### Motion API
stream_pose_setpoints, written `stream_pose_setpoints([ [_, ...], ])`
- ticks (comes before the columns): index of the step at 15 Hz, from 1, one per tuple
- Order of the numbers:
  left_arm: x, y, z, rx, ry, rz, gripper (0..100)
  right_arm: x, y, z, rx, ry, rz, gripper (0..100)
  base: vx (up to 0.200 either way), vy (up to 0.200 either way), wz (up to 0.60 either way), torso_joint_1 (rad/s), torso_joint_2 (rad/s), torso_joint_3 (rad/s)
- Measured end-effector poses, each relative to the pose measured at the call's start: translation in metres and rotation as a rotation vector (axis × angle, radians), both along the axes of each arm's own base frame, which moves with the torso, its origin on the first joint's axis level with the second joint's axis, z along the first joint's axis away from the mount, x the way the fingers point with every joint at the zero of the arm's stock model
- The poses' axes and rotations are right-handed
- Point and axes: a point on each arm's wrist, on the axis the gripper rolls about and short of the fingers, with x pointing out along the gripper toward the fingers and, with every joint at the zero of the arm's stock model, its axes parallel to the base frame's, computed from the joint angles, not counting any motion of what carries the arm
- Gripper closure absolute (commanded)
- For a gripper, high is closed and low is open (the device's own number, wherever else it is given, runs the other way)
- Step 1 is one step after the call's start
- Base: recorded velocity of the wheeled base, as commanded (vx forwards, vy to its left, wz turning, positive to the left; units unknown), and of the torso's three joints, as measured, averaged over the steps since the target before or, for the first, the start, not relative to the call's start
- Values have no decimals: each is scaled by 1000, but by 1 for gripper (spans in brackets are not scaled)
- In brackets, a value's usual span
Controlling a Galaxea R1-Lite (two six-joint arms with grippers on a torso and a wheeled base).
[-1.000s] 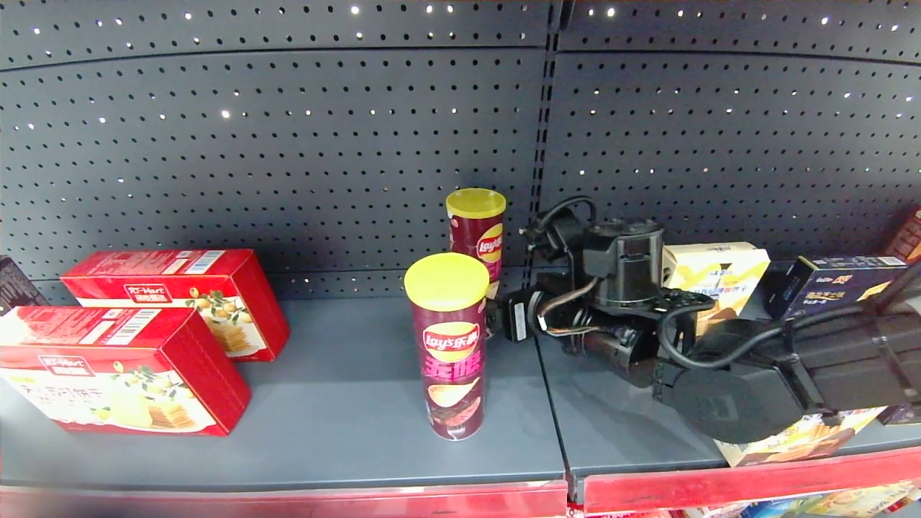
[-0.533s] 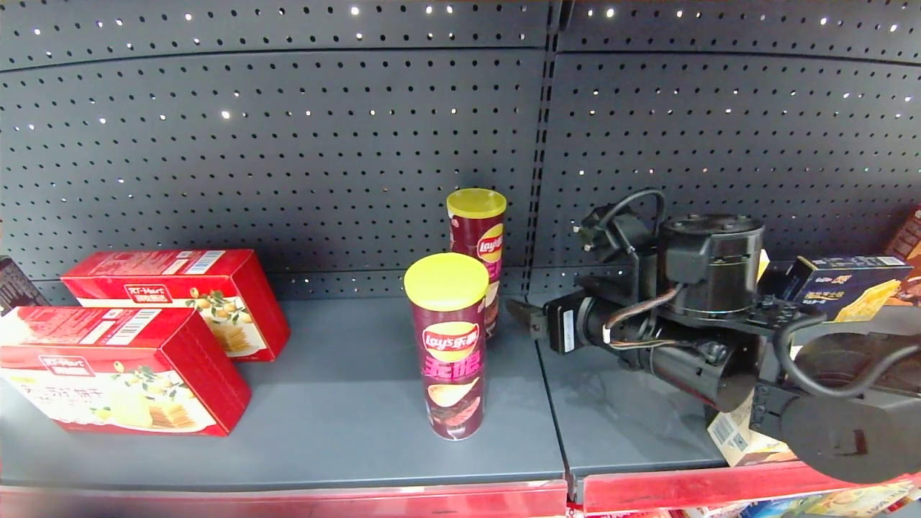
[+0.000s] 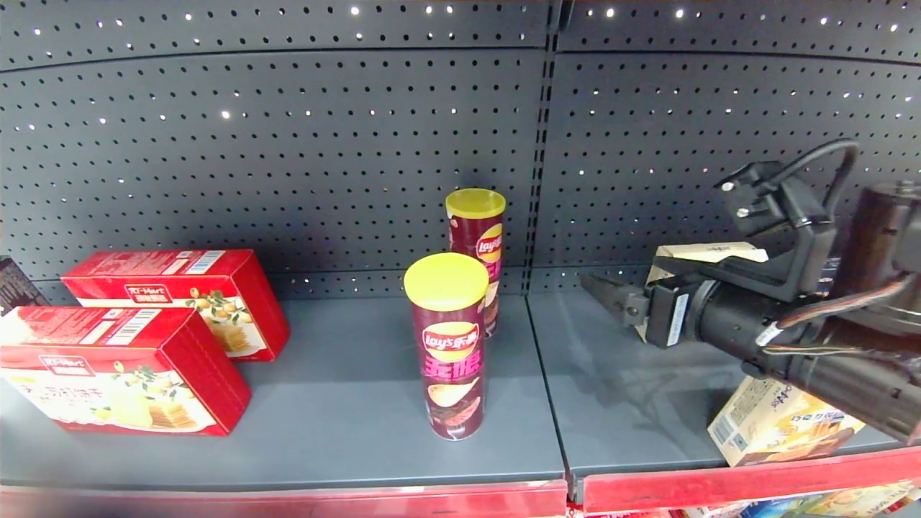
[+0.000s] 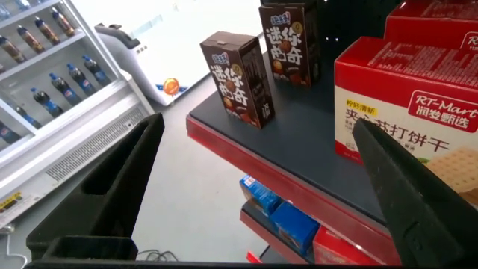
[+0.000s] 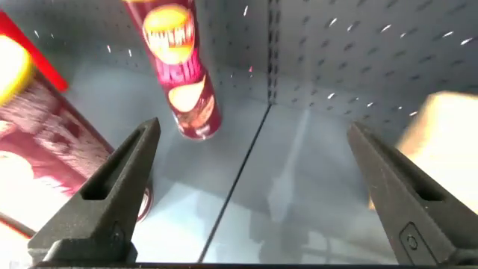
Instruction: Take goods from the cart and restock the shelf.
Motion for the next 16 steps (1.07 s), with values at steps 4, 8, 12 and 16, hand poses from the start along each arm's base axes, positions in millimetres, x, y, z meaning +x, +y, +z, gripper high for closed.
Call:
stream_pose_setpoints([
  [4, 23, -3, 14, 0, 41, -46, 0, -39, -31, 28, -7, 2, -6, 0, 0, 0, 0, 0, 0, 0],
  [8, 45, -14, 2, 10, 156, -192, 0, -92, -76, 56, -55, 51, -29, 0, 0, 0, 0, 0, 0, 0],
  [12, 64, -26, -11, 21, 269, -343, 0, -147, -130, 61, -57, 55, -102, 0, 0, 0, 0, 0, 0, 0],
  [16, 94, -42, -3, 29, 314, -431, 0, -193, -165, 54, -22, 18, -261, 0, 0, 0, 0, 0, 0, 0],
])
